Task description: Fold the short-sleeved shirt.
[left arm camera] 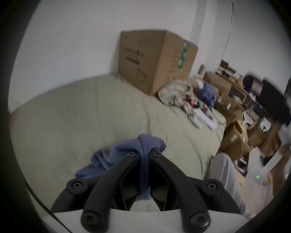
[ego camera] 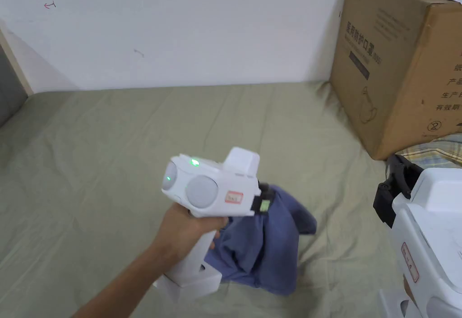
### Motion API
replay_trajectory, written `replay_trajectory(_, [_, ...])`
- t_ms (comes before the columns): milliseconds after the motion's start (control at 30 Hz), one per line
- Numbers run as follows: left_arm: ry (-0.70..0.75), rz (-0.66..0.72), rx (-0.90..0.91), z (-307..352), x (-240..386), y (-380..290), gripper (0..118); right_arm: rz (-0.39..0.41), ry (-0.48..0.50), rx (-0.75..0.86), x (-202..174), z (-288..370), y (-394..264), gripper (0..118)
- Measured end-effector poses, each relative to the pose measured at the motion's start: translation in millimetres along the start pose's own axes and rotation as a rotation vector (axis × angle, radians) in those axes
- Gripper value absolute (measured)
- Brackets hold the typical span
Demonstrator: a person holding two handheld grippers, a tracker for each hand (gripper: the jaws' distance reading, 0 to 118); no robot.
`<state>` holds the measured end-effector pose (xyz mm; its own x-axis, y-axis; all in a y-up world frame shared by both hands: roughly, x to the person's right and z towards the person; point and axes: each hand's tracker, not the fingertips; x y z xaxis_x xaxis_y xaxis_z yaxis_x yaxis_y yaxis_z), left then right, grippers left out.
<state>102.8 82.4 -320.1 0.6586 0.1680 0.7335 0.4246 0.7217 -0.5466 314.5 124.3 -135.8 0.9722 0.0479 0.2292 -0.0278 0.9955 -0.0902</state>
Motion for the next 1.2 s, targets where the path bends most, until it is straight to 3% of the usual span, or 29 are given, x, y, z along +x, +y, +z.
replay_trajectory(300, [0.047, 0.026, -0.292, -105, 8, -86, 7, -0.005, 0.005, -0.05, -2, -4, -18, 1])
replay_trajectory(500, [0.094, 0.061, -0.323, -113, 11, -108, 9, -0.004, 0.018, -0.063, -7, -5, -20, 1])
replay_trajectory(533, [0.096, 0.083, -0.296, -108, 10, -105, 14, -0.002, 0.018, -0.062, -7, -4, -19, 1])
replay_trajectory(567, [0.091, 0.115, -0.258, -102, 8, -102, 26, 0.0, 0.019, -0.058, -7, -4, -18, 1])
replay_trajectory(600, [0.071, 0.137, -0.229, -95, 6, -98, 44, 0.001, 0.019, -0.055, -7, -3, -16, 1])
replay_trajectory(667, [0.076, 0.198, -0.144, -75, 4, -90, 97, 0.004, 0.015, -0.047, -8, -1, -13, 1])
replay_trajectory(700, [0.087, 0.214, -0.102, -65, 3, -85, 109, 0.003, 0.015, -0.043, -8, -1, -11, 1])
replay_trajectory(900, [0.2, 0.298, 0.226, 22, -9, -52, 112, 0.004, 0.009, -0.012, -11, 1, 3, 1])
replay_trajectory(1200, [0.555, 0.147, 0.584, 126, -33, -40, 112, 0.008, 0.015, 0.035, -19, 0, 21, 1])
